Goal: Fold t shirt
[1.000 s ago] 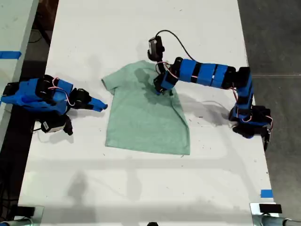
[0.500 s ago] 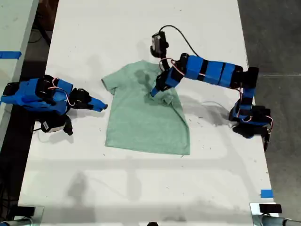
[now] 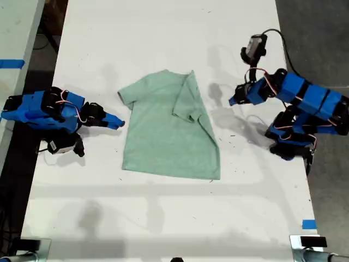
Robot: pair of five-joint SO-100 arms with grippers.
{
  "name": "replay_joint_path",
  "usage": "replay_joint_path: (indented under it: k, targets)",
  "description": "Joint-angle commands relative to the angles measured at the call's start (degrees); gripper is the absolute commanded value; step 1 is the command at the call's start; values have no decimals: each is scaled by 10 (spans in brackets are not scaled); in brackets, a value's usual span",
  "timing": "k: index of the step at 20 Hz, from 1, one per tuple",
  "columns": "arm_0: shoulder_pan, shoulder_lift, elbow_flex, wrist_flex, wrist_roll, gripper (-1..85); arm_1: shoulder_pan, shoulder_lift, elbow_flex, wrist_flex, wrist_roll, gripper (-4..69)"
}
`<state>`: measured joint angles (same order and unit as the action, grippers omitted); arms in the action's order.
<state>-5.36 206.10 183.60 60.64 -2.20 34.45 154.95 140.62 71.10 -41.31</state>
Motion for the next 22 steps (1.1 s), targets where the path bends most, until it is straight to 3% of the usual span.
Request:
replay_joint_path:
  k: [1, 3, 4, 7, 14, 22]
  targets:
    - [5, 4, 6, 1, 2, 115, -44, 271, 190, -4, 50, 4]
    - [5, 4, 6, 1, 2, 115, -47, 461, 261, 93, 63, 4]
    - [5, 4, 6, 1, 2, 115, -52, 464, 271, 101, 63, 4]
    - [5, 4, 6, 1, 2, 115, -63, 461, 314, 46, 54, 4]
    - [5, 4, 6, 1, 2, 115, -139, 461, 338, 30, 85, 4]
    - [5, 4, 6, 1, 2, 115, -149, 461, 351, 34, 114, 4]
